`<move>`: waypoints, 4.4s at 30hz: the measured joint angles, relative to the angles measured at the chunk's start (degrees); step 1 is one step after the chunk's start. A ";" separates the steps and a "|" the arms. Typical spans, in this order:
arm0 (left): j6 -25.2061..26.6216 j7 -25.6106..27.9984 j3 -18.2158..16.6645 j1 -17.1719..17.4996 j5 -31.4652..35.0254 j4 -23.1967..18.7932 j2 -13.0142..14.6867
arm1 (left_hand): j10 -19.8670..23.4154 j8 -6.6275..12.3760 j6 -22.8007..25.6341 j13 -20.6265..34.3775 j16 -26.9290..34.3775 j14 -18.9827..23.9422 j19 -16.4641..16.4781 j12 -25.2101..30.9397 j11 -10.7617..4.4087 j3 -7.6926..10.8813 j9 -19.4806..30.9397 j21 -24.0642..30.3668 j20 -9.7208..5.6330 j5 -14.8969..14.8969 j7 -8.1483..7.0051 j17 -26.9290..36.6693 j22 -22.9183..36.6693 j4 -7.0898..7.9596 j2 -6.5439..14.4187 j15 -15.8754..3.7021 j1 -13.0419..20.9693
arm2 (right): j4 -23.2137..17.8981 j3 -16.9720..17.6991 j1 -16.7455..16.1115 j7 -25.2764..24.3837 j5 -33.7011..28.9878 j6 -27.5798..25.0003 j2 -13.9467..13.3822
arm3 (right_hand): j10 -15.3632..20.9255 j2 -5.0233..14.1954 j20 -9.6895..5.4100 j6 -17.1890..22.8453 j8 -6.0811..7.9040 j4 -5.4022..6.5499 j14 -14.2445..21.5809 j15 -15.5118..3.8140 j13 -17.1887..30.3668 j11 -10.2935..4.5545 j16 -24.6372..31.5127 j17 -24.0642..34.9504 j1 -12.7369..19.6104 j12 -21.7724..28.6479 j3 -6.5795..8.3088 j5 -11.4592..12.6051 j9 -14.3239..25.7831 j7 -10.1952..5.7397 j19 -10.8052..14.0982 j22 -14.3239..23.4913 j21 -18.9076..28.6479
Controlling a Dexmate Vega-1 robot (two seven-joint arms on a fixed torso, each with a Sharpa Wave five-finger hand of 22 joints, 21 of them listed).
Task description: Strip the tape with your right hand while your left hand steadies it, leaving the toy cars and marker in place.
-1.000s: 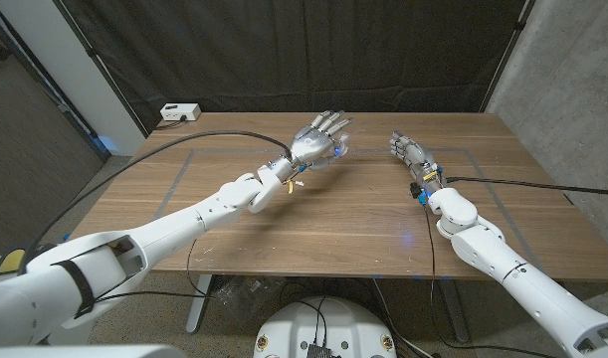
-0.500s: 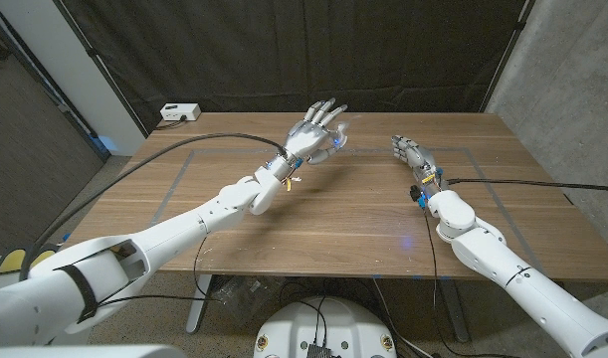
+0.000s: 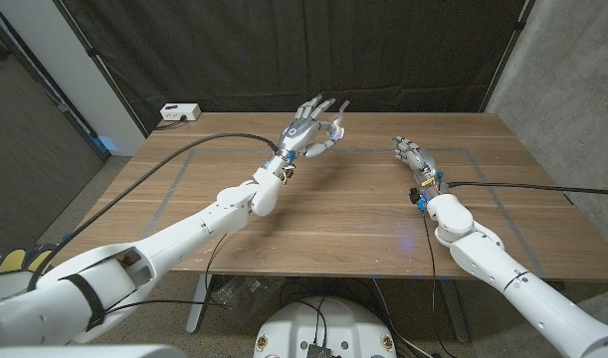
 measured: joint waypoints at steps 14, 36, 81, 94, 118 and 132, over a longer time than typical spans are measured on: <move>-1.13 -2.40 -2.54 2.62 -4.21 -2.52 -1.43 | -0.66 -0.14 0.26 23.16 20.10 0.19 0.00 16.80 0.06 -3.79 -3.41 -1.53 -0.01 5.15 0.26 27.44 2.74 3.79 0.11 -2.48 2.75 | 3.73 -1.32 1.59 0.23 -0.93 3.03 2.80 | 3.70 -1.26 -0.23 2.29 0.23 1.49 5.22 -2.73 0.38 0.41 1.99 1.06 -0.65 1.54 -1.49 0.00 0.27 -0.04 0.23 0.50 0.08; -2.06 -1.83 -2.21 2.63 -2.97 -2.00 -2.08 | 5.34 -3.23 1.02 55.61 51.69 5.05 0.01 43.94 -2.43 -10.63 -6.09 19.75 -0.02 4.83 1.02 54.42 24.42 5.02 1.54 -5.01 10.26 | 5.95 -2.22 3.51 0.96 -1.74 4.67 4.40 | 6.90 -3.26 0.20 4.20 0.33 3.77 7.51 -4.02 1.11 0.44 3.16 2.79 -4.69 3.03 -5.05 0.00 0.26 -0.32 0.20 0.84 0.22; -12.56 -24.56 -0.79 -3.31 -8.20 0.23 -0.63 | 3.11 -4.47 2.66 56.54 49.52 4.61 0.12 47.26 -4.01 -12.68 -4.71 26.09 -0.56 7.52 2.66 53.36 30.48 5.64 0.56 -5.43 13.17 | 10.52 -3.64 7.21 6.68 -2.54 10.01 4.47 | 16.03 0.03 -4.68 12.57 0.51 1.46 12.28 -6.13 9.26 -5.82 24.23 22.22 4.23 10.65 -8.43 3.01 0.54 -4.14 3.41 4.50 4.22; -12.42 -28.48 -1.58 -2.80 -11.31 0.30 -1.17 | 3.46 -4.23 2.97 56.00 49.31 4.61 0.12 47.68 -3.66 -13.38 -4.12 26.98 -0.55 7.97 2.96 53.36 31.01 6.04 0.56 -5.43 13.17 | 12.64 -3.31 7.22 8.13 -1.52 13.74 5.54 | 19.90 0.17 -4.90 17.82 0.65 0.28 14.32 -6.13 12.09 -7.43 31.96 28.50 11.11 14.30 -9.61 3.82 0.53 -5.94 5.19 5.60 6.56; -14.07 -33.56 -1.15 -4.77 -14.97 3.39 -2.63 | 3.35 -3.99 2.96 54.82 49.31 4.93 0.12 47.89 -3.14 -14.19 -3.45 28.21 -0.55 8.39 2.96 53.52 31.54 6.35 1.53 -5.11 14.15 | 12.47 -3.30 7.36 8.26 -1.99 13.49 5.60 | 25.29 0.43 -6.71 26.92 1.51 0.27 19.45 -6.55 16.78 -9.75 36.87 31.88 21.96 22.06 -10.41 4.72 1.34 -7.48 6.88 8.10 10.93; -15.35 -34.48 -1.10 -4.86 -14.60 2.58 -2.38 | 3.46 -4.04 2.96 54.20 49.31 5.55 0.12 48.10 -3.06 -14.55 -3.09 28.85 -0.55 8.35 2.96 53.51 31.80 6.47 1.52 -5.10 14.16 | 12.06 -3.61 7.85 6.36 -3.57 11.84 5.71 | 22.39 -1.20 -6.67 22.89 -1.07 1.84 18.98 -6.71 19.34 -8.50 39.29 33.09 24.89 23.76 -14.21 4.71 1.56 -6.03 6.84 9.94 13.99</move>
